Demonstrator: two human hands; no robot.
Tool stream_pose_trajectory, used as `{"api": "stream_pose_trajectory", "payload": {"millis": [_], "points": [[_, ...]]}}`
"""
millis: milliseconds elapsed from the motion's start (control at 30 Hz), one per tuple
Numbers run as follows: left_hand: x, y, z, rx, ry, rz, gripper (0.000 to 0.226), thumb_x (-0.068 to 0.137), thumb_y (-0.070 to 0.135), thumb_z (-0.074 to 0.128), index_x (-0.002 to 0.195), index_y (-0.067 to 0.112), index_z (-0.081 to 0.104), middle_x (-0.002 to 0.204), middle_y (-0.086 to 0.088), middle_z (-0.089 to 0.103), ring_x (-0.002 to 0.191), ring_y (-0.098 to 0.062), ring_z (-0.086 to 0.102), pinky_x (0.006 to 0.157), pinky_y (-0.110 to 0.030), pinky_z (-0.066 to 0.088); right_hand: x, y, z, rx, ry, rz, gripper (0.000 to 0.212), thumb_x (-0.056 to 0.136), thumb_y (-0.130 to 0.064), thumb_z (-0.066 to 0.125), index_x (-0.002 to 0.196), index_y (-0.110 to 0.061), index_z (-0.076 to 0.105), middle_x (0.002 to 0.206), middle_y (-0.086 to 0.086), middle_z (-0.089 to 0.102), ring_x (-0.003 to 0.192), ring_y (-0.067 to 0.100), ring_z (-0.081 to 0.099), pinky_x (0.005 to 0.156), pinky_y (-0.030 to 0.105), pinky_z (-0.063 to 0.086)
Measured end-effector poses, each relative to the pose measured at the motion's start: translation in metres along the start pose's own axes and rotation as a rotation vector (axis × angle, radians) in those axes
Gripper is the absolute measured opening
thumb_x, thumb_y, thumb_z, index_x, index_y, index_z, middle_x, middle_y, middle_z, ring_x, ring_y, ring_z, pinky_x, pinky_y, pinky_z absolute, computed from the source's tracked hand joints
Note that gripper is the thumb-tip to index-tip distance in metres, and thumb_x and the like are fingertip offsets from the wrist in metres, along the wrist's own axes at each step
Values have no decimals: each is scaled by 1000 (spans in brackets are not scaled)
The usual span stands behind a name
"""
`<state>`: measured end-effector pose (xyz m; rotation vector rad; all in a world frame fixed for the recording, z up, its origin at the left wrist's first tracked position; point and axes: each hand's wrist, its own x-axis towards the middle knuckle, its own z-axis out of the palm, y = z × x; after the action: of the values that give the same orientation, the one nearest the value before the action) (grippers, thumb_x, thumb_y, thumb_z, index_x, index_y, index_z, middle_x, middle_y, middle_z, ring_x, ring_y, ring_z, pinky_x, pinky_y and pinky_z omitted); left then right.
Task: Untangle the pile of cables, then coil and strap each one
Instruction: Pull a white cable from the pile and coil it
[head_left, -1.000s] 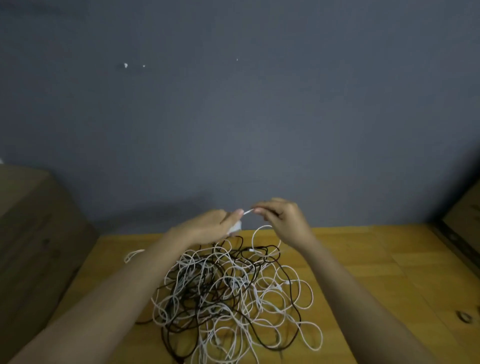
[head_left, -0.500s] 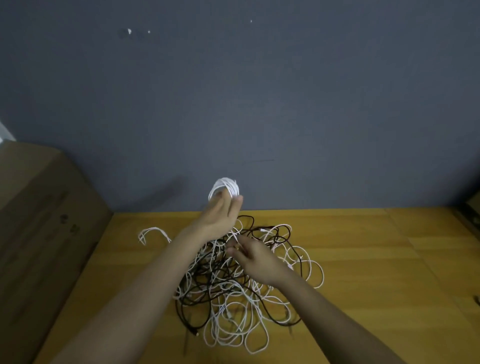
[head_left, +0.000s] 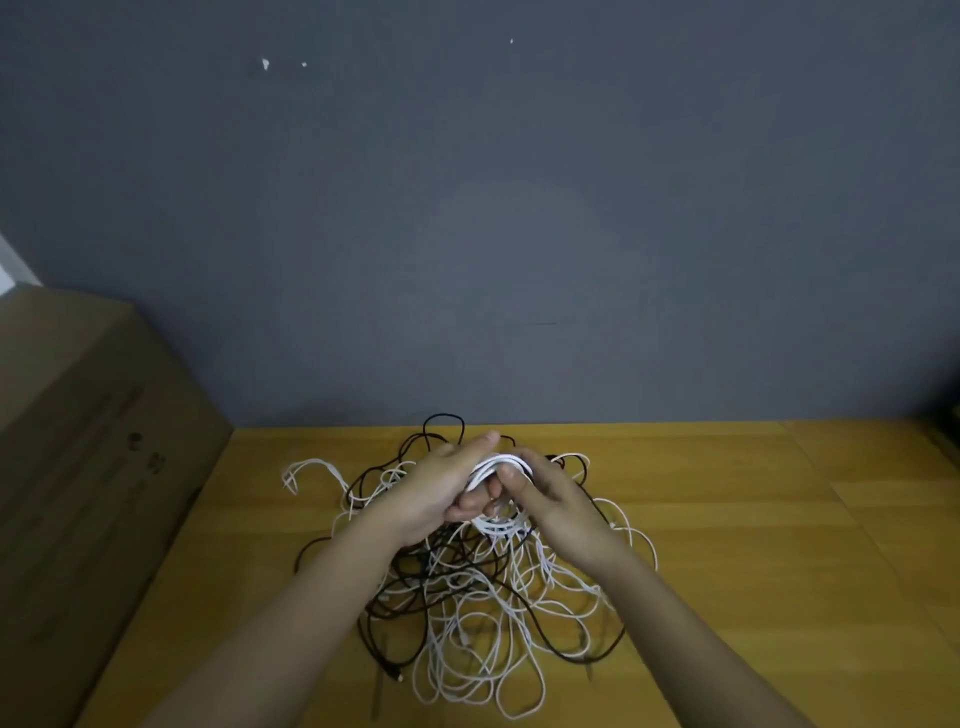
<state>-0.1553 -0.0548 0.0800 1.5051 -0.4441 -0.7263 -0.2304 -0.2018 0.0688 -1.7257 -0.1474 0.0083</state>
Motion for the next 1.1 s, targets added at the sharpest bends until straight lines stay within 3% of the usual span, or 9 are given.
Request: {"api": "stream_pose_trajectory", "payload": {"millis": [167,267,367,433,533,767,833,933,1100], "points": [[14,2,11,339,383,151,67,94,59,36,50,11,51,44,-8,49,44,-20,51,51,-24,40,12,7,14,-113,287,-9,29,102,-31,38,93,-10,55,87,9,68,84,25,64,84,47,48],[16,3,8,355,216,81,76,89,72,19,59,14,58,55,-2,60,59,-11,60,67,-22,43,16,7,5,-90,332,-4,32,103,-27,38,88,-6,56,76,11,65,72,29,60,77,53,48],[12,-5,6,62,-31,12,42,89,59,45,71,25,61,65,4,60,73,-14,59,83,-33,43,17,4,-10,-65,201,1,34,101,-33,40,85,-11,59,70,0,65,65,19,60,66,41,50],[13,-10,6,-63,-10,58,29,88,46,51,79,19,58,59,7,49,64,-13,52,73,-28,41,17,3,-14,99,116,39,33,98,-38,43,91,-13,64,75,1,70,68,15,66,63,25,50],[19,-7,9,-172,87,132,27,100,30,44,80,13,50,54,10,38,52,-9,41,57,-23,35,17,10,-16,272,130,86,41,96,-45,44,108,-12,65,90,5,70,80,19,66,71,27,50],[31,3,-6,-534,391,88,30,102,28,41,80,11,52,56,4,43,52,-8,50,65,-22,42,7,44,0,-305,143,120,26,103,-26,38,123,-20,54,64,-9,49,52,0,42,56,24,33],[36,1,-1,-410,482,73,34,103,30,38,75,13,47,52,8,42,56,-9,45,69,-23,37,5,45,9,-634,-6,134,39,101,-33,40,138,-19,41,70,-7,56,60,4,53,56,25,36],[38,-9,10,-29,530,145,38,105,26,32,71,14,44,59,4,48,59,-10,47,65,-19,38,12,36,18,-941,-93,79,31,96,-38,47,118,-17,48,88,7,66,82,26,61,63,31,43],[39,-31,-1,716,350,197,20,103,38,29,96,20,34,93,2,52,99,-12,39,83,-26,26,18,11,2,-88,-105,231,6,88,-8,59,90,-11,64,68,2,69,62,10,62,59,18,46]]}}
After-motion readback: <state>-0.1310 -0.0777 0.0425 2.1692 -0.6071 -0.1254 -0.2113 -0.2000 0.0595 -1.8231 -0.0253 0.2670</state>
